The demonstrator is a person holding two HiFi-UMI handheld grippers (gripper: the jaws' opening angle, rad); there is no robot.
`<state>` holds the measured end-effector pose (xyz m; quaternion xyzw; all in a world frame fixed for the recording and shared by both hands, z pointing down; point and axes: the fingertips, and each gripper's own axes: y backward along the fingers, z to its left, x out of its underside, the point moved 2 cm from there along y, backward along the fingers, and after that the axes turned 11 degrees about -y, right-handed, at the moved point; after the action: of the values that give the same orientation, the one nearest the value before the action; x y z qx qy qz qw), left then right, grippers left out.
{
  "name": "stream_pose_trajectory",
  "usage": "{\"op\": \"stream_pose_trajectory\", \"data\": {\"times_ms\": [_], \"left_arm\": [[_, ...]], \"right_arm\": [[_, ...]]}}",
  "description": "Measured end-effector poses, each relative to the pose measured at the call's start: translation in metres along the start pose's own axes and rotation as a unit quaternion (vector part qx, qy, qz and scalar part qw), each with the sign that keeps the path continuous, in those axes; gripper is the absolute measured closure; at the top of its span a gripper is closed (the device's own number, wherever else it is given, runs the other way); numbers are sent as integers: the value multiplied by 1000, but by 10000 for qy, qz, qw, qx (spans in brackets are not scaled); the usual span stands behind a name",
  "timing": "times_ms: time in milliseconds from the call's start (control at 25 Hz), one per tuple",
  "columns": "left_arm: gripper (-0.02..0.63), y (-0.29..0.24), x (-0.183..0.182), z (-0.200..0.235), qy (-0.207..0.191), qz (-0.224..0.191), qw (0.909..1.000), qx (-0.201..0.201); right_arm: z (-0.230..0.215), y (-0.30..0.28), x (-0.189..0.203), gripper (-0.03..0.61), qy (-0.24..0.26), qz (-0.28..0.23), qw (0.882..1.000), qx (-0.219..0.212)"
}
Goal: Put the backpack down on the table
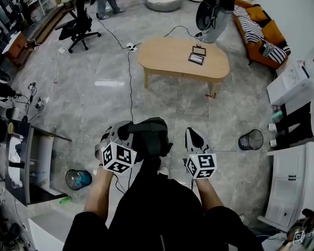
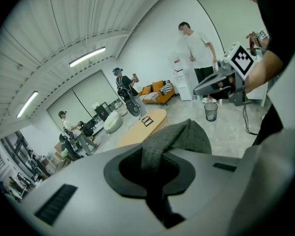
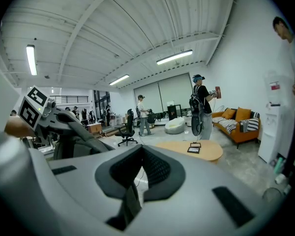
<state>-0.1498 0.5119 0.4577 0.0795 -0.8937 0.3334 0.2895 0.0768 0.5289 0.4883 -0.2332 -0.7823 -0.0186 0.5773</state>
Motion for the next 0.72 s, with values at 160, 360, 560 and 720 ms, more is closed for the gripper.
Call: {"op": "stream_pose_trajectory", "data": {"times_ms": [160,360,560,720], "left_arm": [[589,-9,0,2,-30,-7,10000,34],[589,-26,0,6,-23,-44,9999,137],[589,-46,2,17,47,-63,9997,234],[589,-68,3,32,75,-96,9995,298]], "right_arm": [[-4,-5,0,568,-10,5,10000,37],[-14,-16,-1,568,-23,44,9999,132],[-20,-36,-6,568,-20,89,9998,184],[-24,-61,-14,568,33,134,9997,193]]}}
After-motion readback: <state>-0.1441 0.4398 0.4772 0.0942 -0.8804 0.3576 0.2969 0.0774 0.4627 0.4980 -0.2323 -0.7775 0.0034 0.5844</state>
